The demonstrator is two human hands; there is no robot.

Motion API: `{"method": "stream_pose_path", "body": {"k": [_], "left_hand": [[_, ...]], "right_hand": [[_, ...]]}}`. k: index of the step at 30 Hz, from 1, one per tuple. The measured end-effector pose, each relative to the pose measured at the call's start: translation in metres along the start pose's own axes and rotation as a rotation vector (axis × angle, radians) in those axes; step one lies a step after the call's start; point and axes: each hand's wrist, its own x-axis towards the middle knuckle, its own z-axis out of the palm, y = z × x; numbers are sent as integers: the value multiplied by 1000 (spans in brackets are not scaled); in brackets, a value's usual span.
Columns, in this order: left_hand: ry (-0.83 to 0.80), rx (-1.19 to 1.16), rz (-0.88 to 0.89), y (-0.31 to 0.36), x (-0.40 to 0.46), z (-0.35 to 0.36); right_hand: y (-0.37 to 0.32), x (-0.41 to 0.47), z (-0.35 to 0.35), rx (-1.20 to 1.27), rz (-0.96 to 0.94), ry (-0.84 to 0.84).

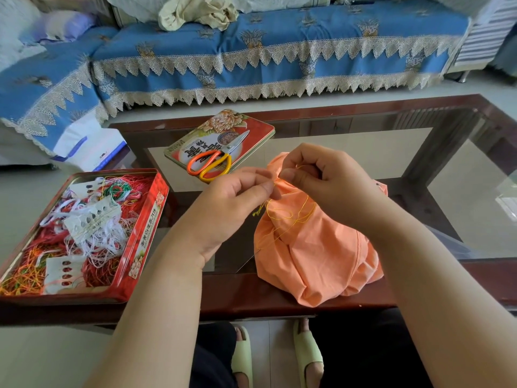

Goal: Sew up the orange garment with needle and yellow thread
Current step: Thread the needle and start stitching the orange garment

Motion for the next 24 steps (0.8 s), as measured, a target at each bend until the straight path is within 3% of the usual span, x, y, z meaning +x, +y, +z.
{"method": "stream_pose_path", "body": {"k": [7, 11, 13, 15, 18, 24], "left_hand": [[26, -485, -101, 3, 1, 1], [174, -696, -111, 0, 7, 12], [307, -482, 20, -2, 9, 16], [426, -63, 248, -4, 8, 12], [465, 468, 499, -8, 9, 3], [469, 900, 635, -13, 13, -1]], "right_hand": [[1, 1, 3, 130, 68, 61], [-4, 0, 17, 95, 38, 18], [-7, -1, 20, 68, 16, 27], [-9, -2, 18, 72, 9, 58], [-8, -2, 13, 74, 20, 78], [-3, -1, 13, -37, -36, 87]]}}
